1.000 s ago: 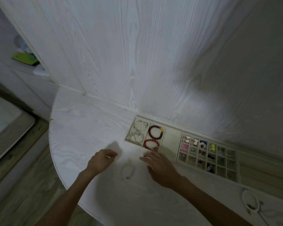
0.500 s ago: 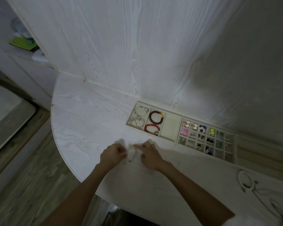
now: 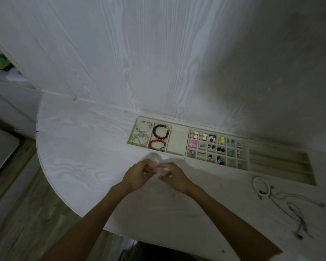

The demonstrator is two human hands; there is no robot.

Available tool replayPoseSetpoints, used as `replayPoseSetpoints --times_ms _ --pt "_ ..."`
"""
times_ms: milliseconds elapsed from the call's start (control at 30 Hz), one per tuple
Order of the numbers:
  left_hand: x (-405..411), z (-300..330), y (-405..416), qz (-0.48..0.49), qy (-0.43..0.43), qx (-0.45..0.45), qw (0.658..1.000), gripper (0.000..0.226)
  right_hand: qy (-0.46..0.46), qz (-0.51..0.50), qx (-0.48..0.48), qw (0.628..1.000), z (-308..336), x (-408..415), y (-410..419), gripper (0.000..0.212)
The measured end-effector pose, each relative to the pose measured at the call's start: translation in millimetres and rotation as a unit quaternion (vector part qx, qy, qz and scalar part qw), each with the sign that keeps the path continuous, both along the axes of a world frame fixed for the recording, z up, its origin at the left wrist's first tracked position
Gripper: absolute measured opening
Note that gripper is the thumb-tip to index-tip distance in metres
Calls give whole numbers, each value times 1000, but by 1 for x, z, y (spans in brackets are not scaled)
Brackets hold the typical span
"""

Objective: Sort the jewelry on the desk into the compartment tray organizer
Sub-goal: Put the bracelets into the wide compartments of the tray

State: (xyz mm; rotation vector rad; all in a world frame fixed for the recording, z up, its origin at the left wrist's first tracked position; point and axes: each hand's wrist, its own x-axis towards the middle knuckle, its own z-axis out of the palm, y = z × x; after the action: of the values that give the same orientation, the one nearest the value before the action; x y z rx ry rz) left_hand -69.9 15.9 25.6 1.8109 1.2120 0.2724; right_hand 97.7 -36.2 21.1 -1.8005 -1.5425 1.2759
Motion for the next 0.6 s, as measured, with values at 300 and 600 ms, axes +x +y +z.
replayPoseSetpoints --times_ms 300,600 --pt "49 42 21 -37 -126 -126 983 15 141 -114 -15 983 27 48 -6 57" --pt "85 55 63 -43 -136 -119 983 30 148 -96 0 984 41 86 21 12"
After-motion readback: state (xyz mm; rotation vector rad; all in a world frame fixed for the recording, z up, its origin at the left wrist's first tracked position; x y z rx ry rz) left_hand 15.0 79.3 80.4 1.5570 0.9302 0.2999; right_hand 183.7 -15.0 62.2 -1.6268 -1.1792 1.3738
